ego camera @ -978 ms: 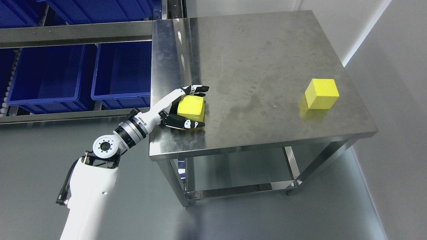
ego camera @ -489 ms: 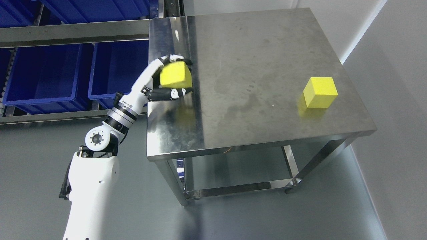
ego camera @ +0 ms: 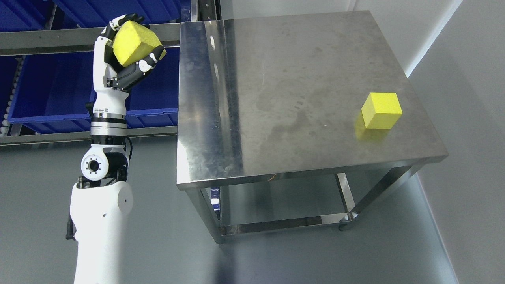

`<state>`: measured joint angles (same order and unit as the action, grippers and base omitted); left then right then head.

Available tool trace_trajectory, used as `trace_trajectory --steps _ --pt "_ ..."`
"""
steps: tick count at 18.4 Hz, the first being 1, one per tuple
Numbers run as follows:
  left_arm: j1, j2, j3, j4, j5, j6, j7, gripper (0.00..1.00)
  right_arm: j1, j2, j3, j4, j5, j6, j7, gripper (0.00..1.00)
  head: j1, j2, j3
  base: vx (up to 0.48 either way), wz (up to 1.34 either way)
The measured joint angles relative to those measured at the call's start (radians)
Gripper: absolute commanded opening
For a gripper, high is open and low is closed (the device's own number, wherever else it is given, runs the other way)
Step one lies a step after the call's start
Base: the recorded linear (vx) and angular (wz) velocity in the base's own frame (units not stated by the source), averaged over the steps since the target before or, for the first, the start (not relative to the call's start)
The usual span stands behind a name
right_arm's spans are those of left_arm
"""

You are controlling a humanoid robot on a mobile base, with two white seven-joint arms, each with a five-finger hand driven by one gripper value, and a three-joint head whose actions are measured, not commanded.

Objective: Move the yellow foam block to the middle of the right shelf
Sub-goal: 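Lift the cube off the table with the left hand, then hold the cube raised in the left hand while turning toward the shelving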

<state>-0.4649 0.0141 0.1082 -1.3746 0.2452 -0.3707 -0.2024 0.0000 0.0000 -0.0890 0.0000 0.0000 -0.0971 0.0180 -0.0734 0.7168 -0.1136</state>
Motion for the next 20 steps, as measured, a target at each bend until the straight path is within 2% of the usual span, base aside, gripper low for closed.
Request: trace_trajectory --steps 10,20 --pt "0.066 -0.009 0.084 -0.031 0.020 -0.008 0.007 0.35 0.000 0.000 0.000 0.000 0.000 0.000 0.000 1.00 0.0000 0.000 0.000 -0.015 0.31" --pt "0.080 -0.012 0.123 -0.042 0.022 -0.011 0.006 0.35 0.000 0.000 0.000 0.000 0.000 0.000 0.000 1.00 0.0000 0.000 0.000 -0.058 0.89"
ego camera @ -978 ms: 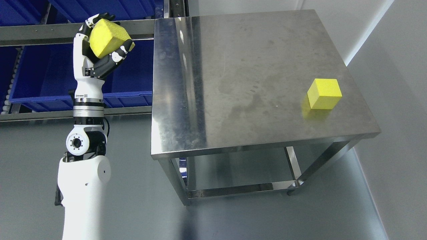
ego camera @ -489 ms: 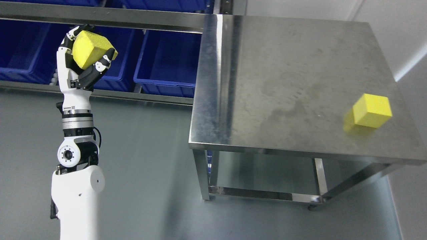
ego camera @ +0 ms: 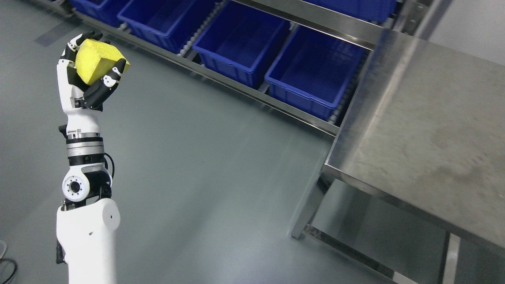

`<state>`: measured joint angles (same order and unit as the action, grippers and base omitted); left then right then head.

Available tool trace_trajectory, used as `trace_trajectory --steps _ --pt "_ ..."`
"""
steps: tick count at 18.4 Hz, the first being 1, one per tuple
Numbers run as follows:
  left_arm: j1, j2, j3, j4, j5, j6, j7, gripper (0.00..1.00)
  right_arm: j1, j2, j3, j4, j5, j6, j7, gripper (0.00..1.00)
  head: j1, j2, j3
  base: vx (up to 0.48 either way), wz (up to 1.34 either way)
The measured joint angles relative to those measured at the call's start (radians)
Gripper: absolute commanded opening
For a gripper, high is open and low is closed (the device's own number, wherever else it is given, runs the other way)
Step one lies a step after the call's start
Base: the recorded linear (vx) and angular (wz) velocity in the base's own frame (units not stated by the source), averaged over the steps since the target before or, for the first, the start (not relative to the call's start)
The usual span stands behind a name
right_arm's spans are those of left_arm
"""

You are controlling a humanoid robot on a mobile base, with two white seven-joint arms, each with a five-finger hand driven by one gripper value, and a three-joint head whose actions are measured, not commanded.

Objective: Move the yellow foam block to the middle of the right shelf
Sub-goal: 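Hold the cube raised in the left hand while turning toward the shelving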

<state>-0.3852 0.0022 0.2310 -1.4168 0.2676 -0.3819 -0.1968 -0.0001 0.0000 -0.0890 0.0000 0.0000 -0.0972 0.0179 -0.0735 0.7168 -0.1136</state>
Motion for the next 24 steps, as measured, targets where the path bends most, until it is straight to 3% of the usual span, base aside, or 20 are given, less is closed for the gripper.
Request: trace_trajectory --steps 14,24 --pt "0.006 -0.002 0.024 -0.005 0.001 0.007 -0.002 0.35 0.000 0.000 0.000 0.000 0.000 0.000 0.000 1.00 0.0000 0.000 0.000 -0.006 0.42" --pt "0.007 -0.002 0.037 -0.006 0.001 0.007 -0.001 0.35 0.000 0.000 0.000 0.000 0.000 0.000 0.000 1.00 0.0000 0.000 0.000 0.160 0.51"
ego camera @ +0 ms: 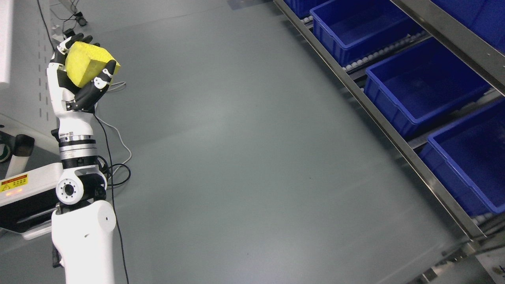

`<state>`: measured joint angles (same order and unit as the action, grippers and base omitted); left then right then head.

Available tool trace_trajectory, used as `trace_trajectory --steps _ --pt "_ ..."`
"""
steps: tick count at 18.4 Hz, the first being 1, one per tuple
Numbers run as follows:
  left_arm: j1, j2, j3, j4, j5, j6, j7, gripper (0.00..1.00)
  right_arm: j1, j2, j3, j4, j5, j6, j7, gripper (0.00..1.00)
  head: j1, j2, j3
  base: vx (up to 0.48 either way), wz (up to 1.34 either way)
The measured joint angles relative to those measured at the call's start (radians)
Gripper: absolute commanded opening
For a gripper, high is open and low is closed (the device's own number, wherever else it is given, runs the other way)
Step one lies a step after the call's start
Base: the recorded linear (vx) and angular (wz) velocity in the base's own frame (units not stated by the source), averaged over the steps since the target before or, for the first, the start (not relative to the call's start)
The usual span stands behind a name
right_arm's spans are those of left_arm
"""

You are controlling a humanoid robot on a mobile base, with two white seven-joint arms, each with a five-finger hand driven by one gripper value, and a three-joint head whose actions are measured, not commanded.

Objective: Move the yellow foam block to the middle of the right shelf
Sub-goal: 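Hold the cube raised in the left hand while turning toward the shelving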

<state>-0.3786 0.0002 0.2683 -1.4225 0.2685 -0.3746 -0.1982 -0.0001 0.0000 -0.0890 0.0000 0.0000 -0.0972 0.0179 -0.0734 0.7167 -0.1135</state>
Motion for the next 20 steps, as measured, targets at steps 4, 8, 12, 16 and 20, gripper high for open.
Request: trace_trajectory --steps 4,8,12,16,20 --pt "0.000 0.000 0.002 0.000 0.000 0.000 0.000 0.35 0.000 0.000 0.000 0.000 0.000 0.000 0.000 1.00 0.0000 0.000 0.000 0.297 0.26" --pt "0.000 0.000 0.003 0.000 0.000 0.001 0.000 0.35 0.000 0.000 0.000 0.000 0.000 0.000 0.000 1.00 0.0000 0.000 0.000 0.356 -0.08" --pt "0.000 0.000 0.004 0.000 0.000 0.001 0.000 0.35 0.000 0.000 0.000 0.000 0.000 0.000 0.000 1.00 0.0000 0.000 0.000 0.420 -0.19" --pt "0.000 0.000 0.003 0.001 0.000 0.001 0.001 0.35 0.000 0.000 0.000 0.000 0.000 0.000 0.000 1.00 0.0000 0.000 0.000 0.443 -0.17" --pt "0.000 0.000 0.003 0.001 0.000 0.001 0.002 0.35 0.000 0.000 0.000 0.000 0.000 0.000 0.000 1.00 0.0000 0.000 0.000 0.447 -0.18"
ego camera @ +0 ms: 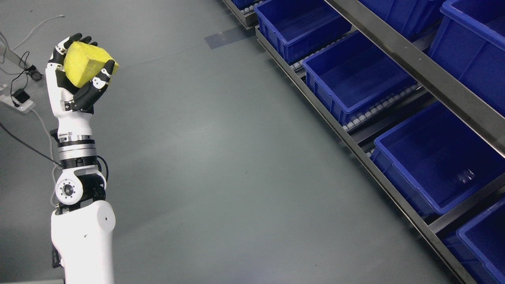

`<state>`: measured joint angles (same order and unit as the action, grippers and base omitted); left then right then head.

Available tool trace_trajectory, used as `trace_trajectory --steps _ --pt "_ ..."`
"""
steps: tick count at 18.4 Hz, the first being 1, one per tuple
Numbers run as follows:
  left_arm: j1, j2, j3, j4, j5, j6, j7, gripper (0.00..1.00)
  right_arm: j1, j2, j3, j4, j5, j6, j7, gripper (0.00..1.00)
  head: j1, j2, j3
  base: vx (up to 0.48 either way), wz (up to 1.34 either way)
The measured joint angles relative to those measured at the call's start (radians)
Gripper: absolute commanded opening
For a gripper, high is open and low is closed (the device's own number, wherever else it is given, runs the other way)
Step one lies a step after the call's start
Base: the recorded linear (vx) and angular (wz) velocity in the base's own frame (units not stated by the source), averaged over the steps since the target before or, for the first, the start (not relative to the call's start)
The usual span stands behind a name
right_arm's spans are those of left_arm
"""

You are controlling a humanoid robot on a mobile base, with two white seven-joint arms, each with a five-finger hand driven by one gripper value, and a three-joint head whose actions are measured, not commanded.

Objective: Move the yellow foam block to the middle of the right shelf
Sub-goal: 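Hold the cube raised in the left hand while turning toward the shelving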

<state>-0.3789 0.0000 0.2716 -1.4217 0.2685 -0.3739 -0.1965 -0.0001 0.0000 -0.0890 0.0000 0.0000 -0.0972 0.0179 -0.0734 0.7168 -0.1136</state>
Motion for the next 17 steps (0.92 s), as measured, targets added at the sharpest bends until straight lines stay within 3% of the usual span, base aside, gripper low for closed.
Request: trace_trajectory --steps 9,17 --pt "0.000 0.000 0.002 0.000 0.000 0.000 0.000 0.35 0.000 0.000 0.000 0.000 0.000 0.000 0.000 1.00 0.0000 0.000 0.000 0.422 -0.29" --pt "-0.003 0.000 -0.008 0.000 0.000 0.003 -0.006 0.35 0.000 0.000 0.000 0.000 0.000 0.000 0.000 1.00 0.0000 0.000 0.000 0.273 -0.47"
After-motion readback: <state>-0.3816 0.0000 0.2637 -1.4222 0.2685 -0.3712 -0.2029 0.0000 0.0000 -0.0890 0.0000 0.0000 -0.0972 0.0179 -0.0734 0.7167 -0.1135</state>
